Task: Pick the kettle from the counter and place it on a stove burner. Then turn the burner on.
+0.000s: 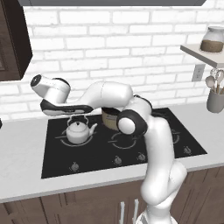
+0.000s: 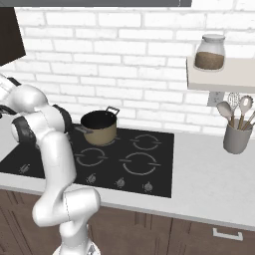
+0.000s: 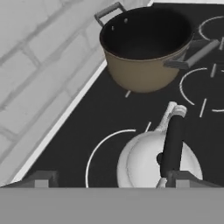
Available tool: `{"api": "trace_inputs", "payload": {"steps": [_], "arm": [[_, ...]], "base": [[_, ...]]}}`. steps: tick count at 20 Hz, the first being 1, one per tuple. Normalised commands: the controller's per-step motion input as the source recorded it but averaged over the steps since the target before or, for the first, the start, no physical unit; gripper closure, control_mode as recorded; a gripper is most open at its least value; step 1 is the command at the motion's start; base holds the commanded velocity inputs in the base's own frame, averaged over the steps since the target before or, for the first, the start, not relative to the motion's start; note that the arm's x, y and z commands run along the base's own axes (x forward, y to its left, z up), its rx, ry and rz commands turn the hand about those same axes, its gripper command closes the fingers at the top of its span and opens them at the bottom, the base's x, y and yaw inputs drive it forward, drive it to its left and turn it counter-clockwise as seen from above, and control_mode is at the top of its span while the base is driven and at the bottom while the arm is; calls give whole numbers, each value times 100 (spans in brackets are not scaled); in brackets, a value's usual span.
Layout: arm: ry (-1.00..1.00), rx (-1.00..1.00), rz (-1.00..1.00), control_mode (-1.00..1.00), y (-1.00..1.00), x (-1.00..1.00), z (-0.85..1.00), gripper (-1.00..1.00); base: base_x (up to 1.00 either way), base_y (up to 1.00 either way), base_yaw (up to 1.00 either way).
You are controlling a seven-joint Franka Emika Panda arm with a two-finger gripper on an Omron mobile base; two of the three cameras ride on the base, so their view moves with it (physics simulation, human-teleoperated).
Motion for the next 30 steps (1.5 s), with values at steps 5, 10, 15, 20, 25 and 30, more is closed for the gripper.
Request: {"api": "trace_inputs", "payload": {"steps": [5, 10, 15, 20, 25, 30], "arm": [[-8, 10, 5, -100, -1, -63, 85, -100], [2, 9, 47, -100, 14, -96, 32, -100], [7, 16, 63, -100, 2, -77, 3, -100], [27, 19, 70, -100, -11, -51, -87, -100], [13, 17, 52, -100, -2, -14, -81, -100], [9, -16, 7, -100, 10, 2, -52, -100]], "base": [[0, 0, 0], [0, 0, 0], [0, 0, 0], [0, 0, 0], [0, 0, 0], [0, 0, 0]]}}
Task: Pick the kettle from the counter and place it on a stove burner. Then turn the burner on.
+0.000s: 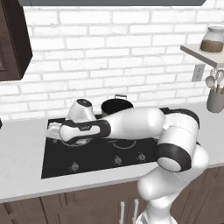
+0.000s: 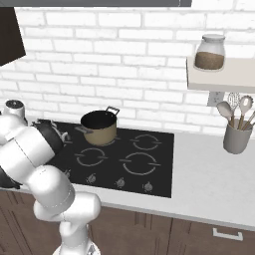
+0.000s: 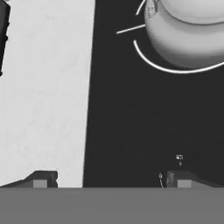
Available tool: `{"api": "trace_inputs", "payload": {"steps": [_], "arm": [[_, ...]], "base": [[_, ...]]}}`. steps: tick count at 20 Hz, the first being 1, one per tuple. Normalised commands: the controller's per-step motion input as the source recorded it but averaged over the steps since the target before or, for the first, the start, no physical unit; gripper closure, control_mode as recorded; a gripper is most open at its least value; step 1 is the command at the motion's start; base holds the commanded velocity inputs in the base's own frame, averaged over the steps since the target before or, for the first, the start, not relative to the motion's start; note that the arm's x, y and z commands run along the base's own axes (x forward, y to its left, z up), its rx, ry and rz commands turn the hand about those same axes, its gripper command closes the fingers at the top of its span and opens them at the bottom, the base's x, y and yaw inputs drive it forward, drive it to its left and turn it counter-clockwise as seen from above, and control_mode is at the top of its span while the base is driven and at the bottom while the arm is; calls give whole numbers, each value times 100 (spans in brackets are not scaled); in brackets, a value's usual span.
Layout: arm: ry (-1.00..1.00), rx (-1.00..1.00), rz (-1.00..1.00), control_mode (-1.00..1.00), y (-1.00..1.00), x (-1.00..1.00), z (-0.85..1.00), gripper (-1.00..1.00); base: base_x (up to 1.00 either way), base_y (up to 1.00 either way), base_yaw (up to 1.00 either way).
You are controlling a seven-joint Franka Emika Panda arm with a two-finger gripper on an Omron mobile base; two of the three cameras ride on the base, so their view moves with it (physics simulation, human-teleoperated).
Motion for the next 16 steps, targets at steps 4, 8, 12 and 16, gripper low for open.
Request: {"api": "trace_inputs", "payload": {"steps": [4, 8, 12, 16], "arm": [[18, -33, 1, -100, 6, 0, -64, -100], [24, -19, 0, -100, 6, -2, -33, -100], [14, -6, 0, -100, 0, 0, -28, -100], [7, -17, -3, -100, -10, -1, -58, -100]], "base": [[0, 0, 0], [0, 0, 0], [0, 0, 0], [0, 0, 0]]}}
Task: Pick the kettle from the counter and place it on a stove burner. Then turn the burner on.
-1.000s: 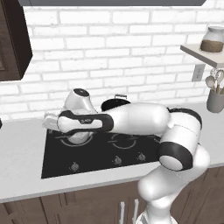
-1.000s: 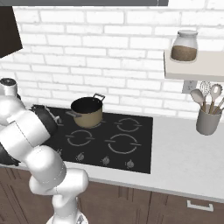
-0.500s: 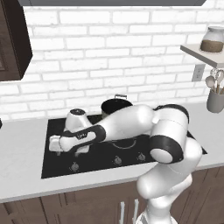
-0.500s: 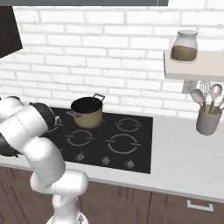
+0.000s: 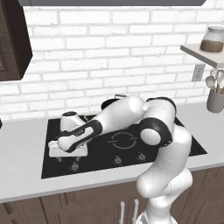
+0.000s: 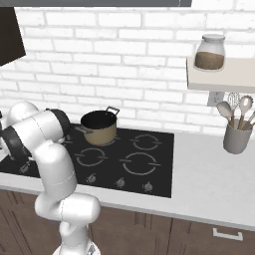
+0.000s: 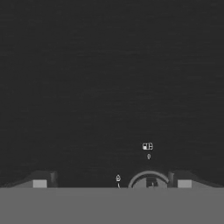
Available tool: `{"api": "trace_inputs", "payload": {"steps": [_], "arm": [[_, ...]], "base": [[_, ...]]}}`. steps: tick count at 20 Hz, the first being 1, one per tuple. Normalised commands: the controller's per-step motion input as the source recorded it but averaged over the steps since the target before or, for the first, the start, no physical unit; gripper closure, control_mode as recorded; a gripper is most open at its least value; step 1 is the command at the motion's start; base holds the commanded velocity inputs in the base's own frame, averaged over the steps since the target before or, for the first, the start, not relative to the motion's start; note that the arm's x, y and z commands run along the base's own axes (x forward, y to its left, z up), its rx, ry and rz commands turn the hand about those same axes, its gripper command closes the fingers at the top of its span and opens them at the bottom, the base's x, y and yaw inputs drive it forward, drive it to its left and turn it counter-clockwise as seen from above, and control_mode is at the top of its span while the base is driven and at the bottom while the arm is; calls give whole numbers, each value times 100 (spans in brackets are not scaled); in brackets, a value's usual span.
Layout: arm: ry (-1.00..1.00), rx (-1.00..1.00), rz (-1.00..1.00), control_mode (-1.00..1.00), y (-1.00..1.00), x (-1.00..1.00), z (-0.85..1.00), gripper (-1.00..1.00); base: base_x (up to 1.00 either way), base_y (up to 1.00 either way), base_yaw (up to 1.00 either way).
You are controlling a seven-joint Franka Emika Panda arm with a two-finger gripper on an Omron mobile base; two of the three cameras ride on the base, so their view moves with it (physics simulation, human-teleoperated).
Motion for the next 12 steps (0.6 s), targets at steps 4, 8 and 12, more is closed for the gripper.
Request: {"api": "trace_inputs", "payload": {"steps": [4, 8, 12], "arm": [[0, -10, 0, -100, -20, -7, -31, -100], [1, -3, 0, -100, -1, 0, -14, -100], [0, -2, 0, -100, -11, -5, -28, -100]], "base": [[0, 0, 0], [0, 0, 0], [0, 0, 0]]}}
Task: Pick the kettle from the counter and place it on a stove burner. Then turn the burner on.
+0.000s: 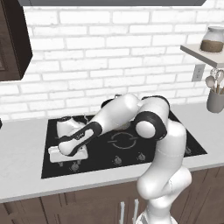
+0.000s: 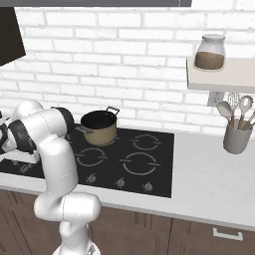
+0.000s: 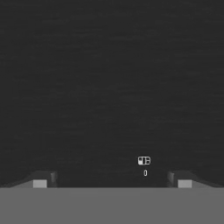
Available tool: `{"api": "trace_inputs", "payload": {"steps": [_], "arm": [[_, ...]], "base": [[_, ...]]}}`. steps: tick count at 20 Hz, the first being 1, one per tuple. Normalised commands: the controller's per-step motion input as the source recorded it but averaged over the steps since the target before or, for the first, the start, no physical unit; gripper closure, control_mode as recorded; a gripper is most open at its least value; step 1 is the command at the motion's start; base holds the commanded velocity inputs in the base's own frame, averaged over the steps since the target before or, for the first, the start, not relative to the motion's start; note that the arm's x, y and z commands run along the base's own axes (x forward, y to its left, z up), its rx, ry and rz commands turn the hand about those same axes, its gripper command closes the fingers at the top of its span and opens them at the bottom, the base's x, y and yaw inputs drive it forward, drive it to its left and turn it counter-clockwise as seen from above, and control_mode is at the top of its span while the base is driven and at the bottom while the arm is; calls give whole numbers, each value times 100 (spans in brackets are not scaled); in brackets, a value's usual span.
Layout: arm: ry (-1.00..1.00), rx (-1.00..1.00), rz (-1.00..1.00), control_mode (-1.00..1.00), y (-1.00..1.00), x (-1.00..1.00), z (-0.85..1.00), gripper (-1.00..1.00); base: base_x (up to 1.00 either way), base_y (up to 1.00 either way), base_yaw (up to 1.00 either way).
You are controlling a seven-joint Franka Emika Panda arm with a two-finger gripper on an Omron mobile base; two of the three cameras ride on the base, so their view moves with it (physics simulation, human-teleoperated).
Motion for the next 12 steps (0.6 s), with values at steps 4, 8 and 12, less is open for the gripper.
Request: {"api": "trace_inputs", "payload": {"steps": [4, 8, 12], "arm": [[0, -2, 0, -100, -18, -8, -23, -100], [0, 0, 0, -100, -17, -13, -9, -100], [0, 0, 0, -100, -33, -23, -22, -100]], "base": [[0, 0, 0], [0, 0, 0], [0, 0, 0]]}}
